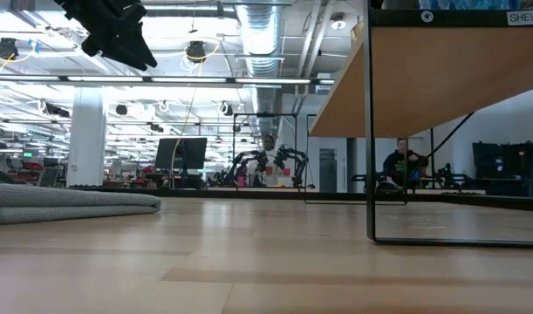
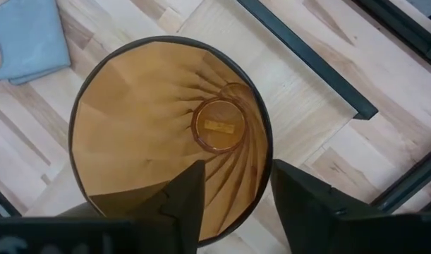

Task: Stack small to large cups/mugs on shelf
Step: Put the brown cup on the shelf, then return to Home Position

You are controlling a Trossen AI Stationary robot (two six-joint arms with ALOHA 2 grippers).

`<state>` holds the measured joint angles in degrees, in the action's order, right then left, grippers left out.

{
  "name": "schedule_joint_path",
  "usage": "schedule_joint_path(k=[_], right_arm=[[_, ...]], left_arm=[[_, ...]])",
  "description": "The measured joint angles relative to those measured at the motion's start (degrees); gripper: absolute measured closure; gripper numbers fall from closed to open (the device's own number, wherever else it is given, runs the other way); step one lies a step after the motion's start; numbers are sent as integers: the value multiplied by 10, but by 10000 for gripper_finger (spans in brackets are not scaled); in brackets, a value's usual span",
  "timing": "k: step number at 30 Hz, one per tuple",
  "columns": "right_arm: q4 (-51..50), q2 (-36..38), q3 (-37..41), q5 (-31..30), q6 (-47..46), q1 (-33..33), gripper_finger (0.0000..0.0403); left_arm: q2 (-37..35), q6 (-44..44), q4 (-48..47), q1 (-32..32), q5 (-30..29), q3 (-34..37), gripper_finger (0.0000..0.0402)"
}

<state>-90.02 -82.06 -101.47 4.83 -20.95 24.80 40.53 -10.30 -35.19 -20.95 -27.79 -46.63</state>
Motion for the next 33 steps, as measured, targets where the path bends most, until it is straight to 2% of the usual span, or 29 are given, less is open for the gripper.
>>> schedule_joint_path(k=[22,30,33], right_arm=[[0,0,-8,-6,16,1,209],[0,0,-67,-36,21,1,214],[0,0,-98,-87,30,1,215]], left_arm=[[0,1,0,0,0,0,221],[0,0,0,0,0,0,221],[0,0,0,0,-1,0,221]])
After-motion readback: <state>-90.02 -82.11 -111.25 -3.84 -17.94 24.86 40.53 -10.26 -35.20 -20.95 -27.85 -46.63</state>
